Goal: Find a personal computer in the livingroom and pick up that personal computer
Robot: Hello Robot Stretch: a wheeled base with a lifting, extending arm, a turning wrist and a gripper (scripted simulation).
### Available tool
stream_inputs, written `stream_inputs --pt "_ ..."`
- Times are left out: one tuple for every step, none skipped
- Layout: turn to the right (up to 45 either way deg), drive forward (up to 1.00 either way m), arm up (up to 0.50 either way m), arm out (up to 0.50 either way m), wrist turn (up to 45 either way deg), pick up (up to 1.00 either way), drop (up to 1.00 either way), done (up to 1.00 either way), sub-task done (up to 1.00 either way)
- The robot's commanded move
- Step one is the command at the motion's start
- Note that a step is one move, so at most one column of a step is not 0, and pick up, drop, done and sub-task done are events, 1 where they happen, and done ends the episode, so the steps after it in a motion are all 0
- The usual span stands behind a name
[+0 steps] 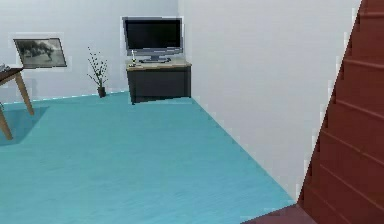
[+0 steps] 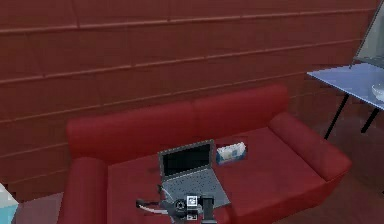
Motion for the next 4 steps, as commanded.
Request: stream_inputs --pt "0.0 0.00 0.00 0.00 21.0 0.00 0.00 0.00 0.00" --pt "0.0 0.00 -0.30 0.00 0.0 0.00 0.00 0.00 0.00" --pt "0.0 0.00 0.00 0.00 0.0 1.00 0.00 0.00 0.00" --pt "0.0 0.00 0.10 0.00 0.0 0.00 0.00 0.00 0.00"
